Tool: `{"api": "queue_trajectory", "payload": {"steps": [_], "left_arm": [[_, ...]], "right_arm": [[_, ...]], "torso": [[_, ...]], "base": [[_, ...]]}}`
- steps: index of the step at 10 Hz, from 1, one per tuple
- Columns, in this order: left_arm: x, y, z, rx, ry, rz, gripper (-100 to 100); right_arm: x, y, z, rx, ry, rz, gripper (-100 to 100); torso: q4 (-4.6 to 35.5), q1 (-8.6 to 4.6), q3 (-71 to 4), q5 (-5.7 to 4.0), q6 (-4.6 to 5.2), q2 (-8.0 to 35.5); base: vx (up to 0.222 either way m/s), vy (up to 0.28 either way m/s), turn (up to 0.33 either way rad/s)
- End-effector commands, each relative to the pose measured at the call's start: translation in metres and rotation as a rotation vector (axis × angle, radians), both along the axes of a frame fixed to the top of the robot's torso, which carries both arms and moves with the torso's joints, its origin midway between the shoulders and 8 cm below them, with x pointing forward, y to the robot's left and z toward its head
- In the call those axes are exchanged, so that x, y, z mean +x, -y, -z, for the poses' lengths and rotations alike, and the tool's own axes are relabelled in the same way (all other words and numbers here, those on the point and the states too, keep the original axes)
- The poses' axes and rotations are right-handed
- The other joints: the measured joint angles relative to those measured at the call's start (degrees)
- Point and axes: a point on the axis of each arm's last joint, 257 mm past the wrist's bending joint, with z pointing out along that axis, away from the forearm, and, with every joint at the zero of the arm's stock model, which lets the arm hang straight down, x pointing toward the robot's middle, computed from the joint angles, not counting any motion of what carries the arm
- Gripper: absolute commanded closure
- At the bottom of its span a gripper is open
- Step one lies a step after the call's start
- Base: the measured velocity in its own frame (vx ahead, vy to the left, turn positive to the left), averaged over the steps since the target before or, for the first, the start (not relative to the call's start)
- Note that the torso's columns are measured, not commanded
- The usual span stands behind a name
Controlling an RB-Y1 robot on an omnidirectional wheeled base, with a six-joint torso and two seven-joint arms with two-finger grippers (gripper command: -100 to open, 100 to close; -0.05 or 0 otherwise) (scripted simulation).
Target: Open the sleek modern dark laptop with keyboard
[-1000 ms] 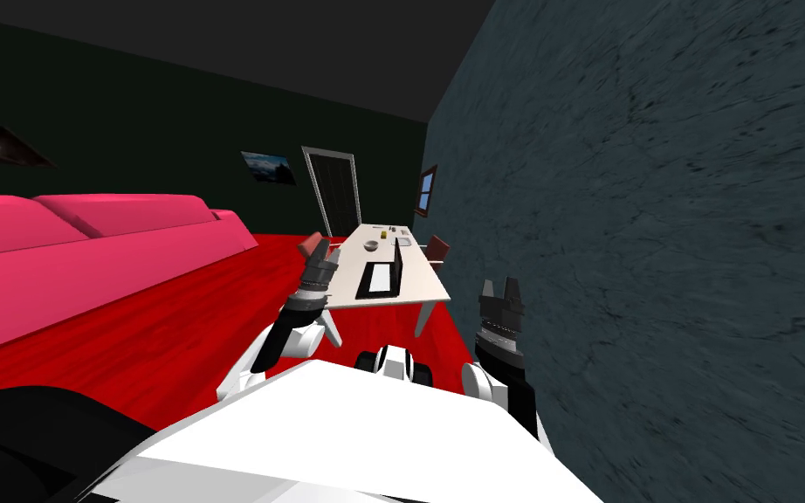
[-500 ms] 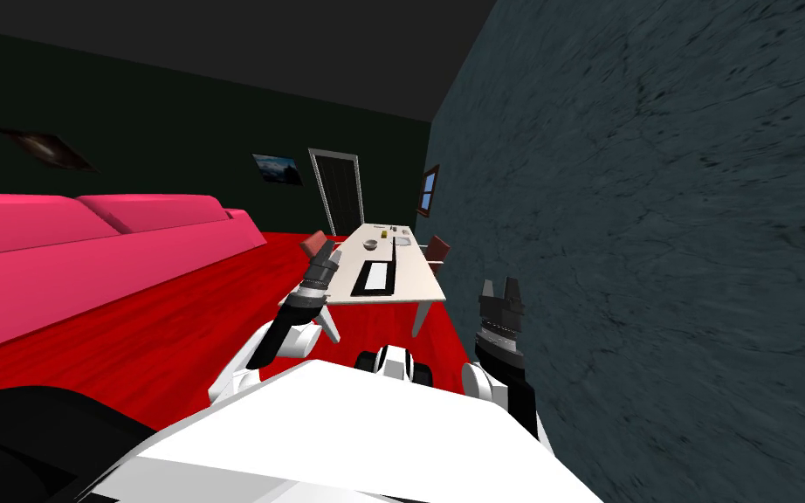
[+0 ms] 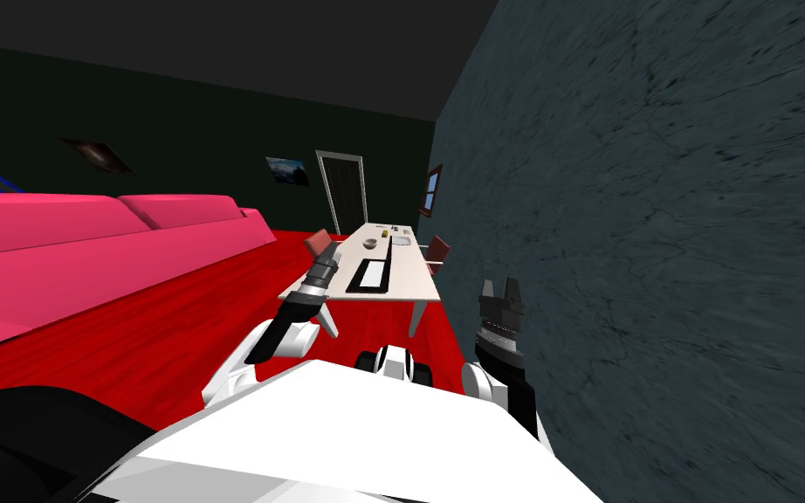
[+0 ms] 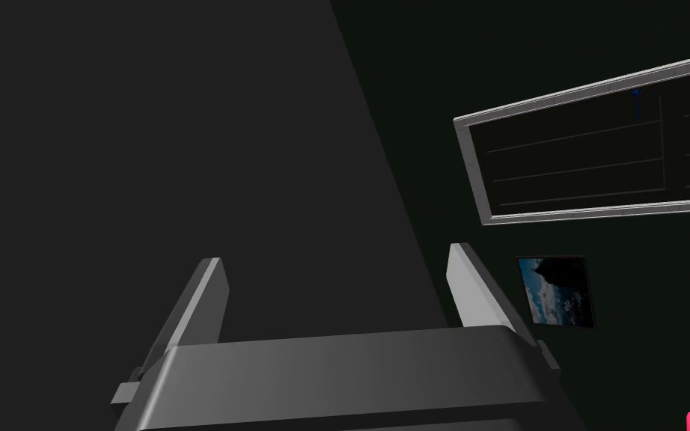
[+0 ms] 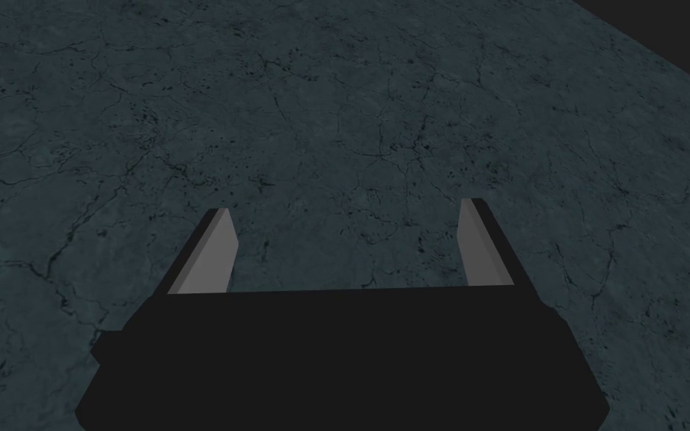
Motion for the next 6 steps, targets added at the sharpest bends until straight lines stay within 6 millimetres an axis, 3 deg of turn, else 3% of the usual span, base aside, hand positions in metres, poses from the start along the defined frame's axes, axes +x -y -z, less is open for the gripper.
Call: {"api": "queue_trajectory", "payload": {"steps": [1,6], "left_arm": [[0.006,-0.008,0.014,-0.005,-0.070,-0.035,-100],[0.012,-0.025,0.039,-0.031,-0.174,-0.097,-100]], "right_arm": [[0.000,0.000,0.000,0.000,0.000,0.000,0],[0.000,0.000,0.000,0.000,0.000,0.000,0]], "torso": [[0.0,0.08,0.0,0.02,0.01,0.0],[0.0,0.04,0.0,0.01,0.01,-0.1]], "base": [[-0.018,-0.130,0.065],[-0.008,-0.103,0.039]]}}
